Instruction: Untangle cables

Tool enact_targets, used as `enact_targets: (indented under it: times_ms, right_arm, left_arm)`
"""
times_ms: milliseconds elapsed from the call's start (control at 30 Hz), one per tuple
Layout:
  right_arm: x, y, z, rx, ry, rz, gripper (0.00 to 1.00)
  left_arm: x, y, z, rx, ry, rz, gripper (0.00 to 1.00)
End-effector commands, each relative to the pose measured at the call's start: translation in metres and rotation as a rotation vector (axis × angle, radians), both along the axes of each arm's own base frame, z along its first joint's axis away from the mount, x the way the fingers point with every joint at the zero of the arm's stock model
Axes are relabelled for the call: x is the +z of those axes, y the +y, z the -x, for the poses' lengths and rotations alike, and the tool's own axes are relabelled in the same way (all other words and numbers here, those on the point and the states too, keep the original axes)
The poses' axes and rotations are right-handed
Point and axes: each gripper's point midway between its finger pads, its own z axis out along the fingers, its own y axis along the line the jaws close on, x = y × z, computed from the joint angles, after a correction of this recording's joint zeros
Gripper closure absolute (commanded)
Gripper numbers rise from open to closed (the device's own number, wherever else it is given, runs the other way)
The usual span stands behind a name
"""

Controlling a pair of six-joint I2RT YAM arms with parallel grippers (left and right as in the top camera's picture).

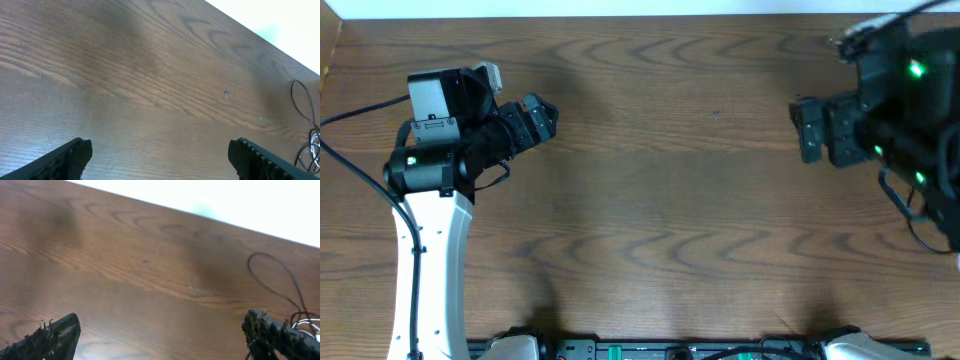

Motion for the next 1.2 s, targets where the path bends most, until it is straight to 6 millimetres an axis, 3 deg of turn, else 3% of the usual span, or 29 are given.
enact_targets:
  times_ms: [0,133,200,367,467,700,867,1033,1167]
  right_arm:
    - [0.011,-0.017,0.007,-0.064,-0.049,0.025,0.01]
    - [0.017,-0.044,0.003,-0.140,-0.141,0.031,0.01]
    - [0.019,-0.047,0.000,-0.120,-0.211,0.027,0.01]
    - [0.000,-0.060,-0.007,-0.105,-0.343,0.049,0.01]
    - [-0.028,-0.075,-0.004,-0.145,-0.430,0.069,0.01]
    - [-0.095,-0.073,0.013,-0.111,-0.563,0.031,0.01]
    - [-0.155,-0.066,0.033,-0.080,-0.678,0.013,0.01]
    - [-0.191,-0.060,0.049,-0.050,-0.774,0.000,0.01]
    - [-0.218,-0.055,0.047,-0.027,-0.753,-0.009,0.01]
  left_arm:
    - [0.009,0.004,-0.002,-0.003,-0.029,-0.023,0.07]
    - [0.009,0.004,-0.002,-0.003,-0.029,-0.023,0.07]
    - [0.009,0.004,-0.002,-0.003,-0.029,-0.023,0.07]
    - [0.009,0.004,-0.002,-0.003,-0.029,-0.023,0.07]
    - [0.009,0.004,-0.002,-0.003,-0.029,-0.023,0.07]
    - [0.009,0.004,-0.002,-0.003,-0.029,-0.023,0.07]
    - [0.009,0.004,-0.002,-0.003,-0.029,-0.023,0.07]
    - [0.009,0.004,-0.002,-0.003,-0.029,-0.023,0.07]
    - [0.009,0.004,-0.002,-0.003,-0.029,-0.023,0.07]
